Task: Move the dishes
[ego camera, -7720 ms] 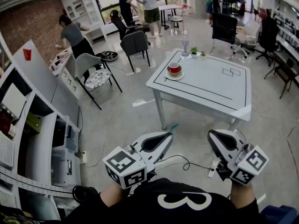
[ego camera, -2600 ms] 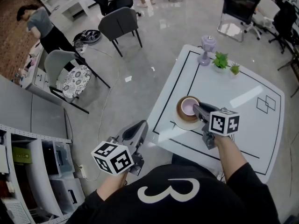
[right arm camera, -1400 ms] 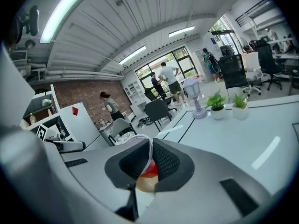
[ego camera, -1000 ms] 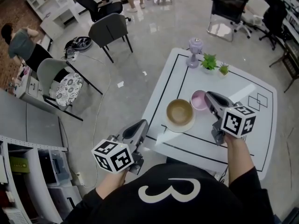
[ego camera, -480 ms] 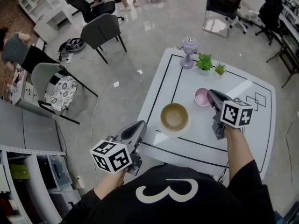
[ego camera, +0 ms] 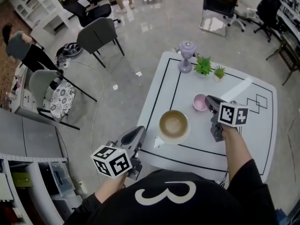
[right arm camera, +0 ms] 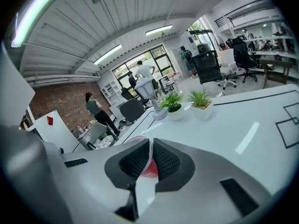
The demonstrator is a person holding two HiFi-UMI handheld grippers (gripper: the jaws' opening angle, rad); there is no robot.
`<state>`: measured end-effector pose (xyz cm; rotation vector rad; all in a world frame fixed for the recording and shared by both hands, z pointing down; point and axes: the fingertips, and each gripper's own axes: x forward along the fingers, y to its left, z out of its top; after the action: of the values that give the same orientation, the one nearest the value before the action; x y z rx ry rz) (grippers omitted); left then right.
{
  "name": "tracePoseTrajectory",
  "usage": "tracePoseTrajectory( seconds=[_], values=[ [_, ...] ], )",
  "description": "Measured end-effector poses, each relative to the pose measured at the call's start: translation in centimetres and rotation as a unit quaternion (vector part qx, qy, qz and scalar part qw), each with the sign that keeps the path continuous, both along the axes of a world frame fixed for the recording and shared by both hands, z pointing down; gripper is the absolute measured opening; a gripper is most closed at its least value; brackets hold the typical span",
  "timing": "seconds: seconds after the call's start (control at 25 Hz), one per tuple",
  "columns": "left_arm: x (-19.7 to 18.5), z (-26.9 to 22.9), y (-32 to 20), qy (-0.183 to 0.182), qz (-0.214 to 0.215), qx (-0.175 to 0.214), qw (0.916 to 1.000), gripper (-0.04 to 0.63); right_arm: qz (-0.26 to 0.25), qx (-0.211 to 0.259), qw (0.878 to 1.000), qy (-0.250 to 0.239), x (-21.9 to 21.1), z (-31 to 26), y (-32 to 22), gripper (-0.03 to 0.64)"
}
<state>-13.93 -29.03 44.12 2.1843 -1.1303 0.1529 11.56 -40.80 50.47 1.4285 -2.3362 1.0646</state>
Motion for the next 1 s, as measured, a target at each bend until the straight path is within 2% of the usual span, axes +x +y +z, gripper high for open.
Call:
tracePoseTrajectory(
  seconds=[0.24,0.4,0.6,0.76,1.0],
  values=[
    [-0.3,0.1,-0.4,0.0,-0.001,0.0,1.0,0.002,0.0,-0.009,1.0,0.007,-0.1,0.9,0.0,0.031],
    [-0.4,0.1,-0.4,-0.002,-0.003,0.0,1.0,0.002,0.001,-0.009,1.0,0.006,-0.1,1.0,0.1,0.081],
    [-0.7,-0.1,0.0,0.0,-0.007,0.003,1.0,0.002,0.009,0.014,1.0,0.005,0.3,-0.3,0.3,0.153],
    [-0.8,-0.3,0.6,0.004,-0.01,0.007,0.9999,0.002,-0.002,0.033,0.999,0.01,-0.1,-1.5,1.6,0.217],
    [-0.9,-0.7,1.9,0.013,-0.015,0.011,0.9997,0.002,-0.043,0.057,0.997,0.01,-2.5,-4.0,4.9,0.238]
  ],
)
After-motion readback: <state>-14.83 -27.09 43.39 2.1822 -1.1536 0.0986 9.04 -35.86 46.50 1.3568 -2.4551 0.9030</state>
